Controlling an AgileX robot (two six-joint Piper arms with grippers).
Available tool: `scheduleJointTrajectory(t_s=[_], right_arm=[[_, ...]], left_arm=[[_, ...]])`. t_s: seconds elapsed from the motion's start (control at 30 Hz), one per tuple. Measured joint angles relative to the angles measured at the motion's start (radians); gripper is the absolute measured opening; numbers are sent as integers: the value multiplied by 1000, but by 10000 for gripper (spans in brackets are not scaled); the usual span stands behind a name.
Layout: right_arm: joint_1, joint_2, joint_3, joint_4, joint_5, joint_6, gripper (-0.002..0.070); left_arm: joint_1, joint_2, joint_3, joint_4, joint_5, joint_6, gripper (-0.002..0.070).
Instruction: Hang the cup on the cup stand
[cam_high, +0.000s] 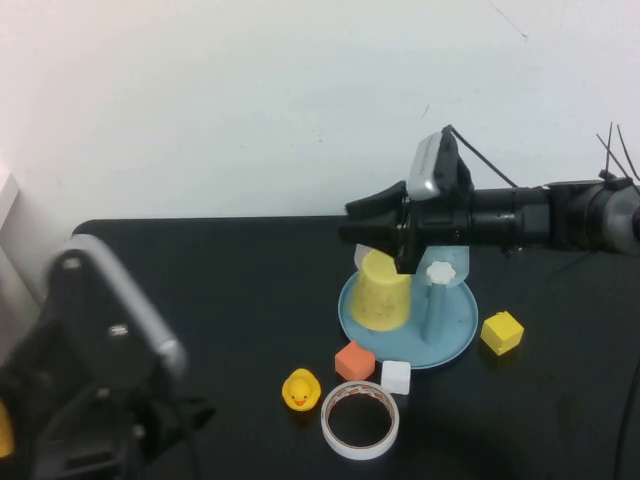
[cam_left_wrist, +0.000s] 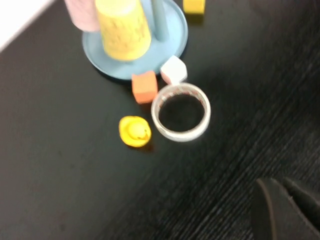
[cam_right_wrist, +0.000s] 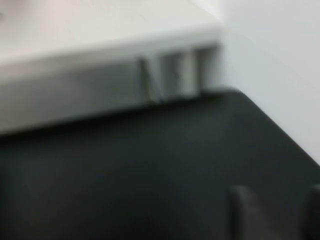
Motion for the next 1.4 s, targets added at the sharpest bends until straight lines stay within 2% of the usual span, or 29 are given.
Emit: scheduleJointTrajectory(t_s=[0.07, 0.13, 0.23, 0.4, 0.6, 0.8, 1.1, 1.4], right_arm=[[-9, -2, 0, 0, 100, 9, 135], [-25, -19, 0, -4, 168, 37, 62], [-62, -63, 0, -7, 200, 157, 20], [-117, -171, 0, -40, 209, 391, 4], [-114, -366, 31, -173, 222, 504, 1], [-110, -621, 219, -91, 235, 434, 0], [-110, -1051, 563, -71, 238, 306, 0], [-110, -1573, 863, -102, -50, 287, 0]], left_arm=[[0, -50, 2, 19, 12, -24, 0], [0, -127, 6, 53, 43, -72, 0], [0, -249, 24, 104, 90, -159, 0], [0, -452, 157, 145, 94, -249, 0], [0, -645, 320, 271, 28, -401, 0], [0, -778, 407, 413, 15, -541, 0], [0, -800, 435, 423, -5, -563, 0], [0, -800, 435, 423, -6, -563, 0]])
